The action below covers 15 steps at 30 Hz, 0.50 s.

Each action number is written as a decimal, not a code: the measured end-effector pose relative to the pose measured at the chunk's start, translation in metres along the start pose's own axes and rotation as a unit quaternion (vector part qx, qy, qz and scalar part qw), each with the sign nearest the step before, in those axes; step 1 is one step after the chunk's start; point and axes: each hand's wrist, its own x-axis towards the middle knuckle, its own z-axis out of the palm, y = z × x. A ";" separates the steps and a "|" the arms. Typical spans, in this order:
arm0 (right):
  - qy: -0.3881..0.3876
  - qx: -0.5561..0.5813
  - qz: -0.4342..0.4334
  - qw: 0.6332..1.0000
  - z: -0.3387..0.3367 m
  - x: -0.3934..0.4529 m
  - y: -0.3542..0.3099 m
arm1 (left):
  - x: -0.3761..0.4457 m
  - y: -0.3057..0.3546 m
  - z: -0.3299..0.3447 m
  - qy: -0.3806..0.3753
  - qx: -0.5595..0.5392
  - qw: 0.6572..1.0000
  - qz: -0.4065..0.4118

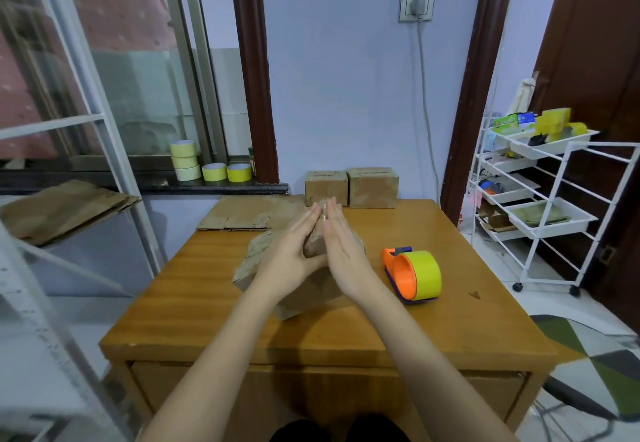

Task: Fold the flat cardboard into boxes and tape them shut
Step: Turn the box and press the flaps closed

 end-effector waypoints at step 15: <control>0.077 0.117 0.135 0.981 -0.008 -0.051 0.057 | 0.007 0.015 0.041 -0.155 0.284 0.946 0.025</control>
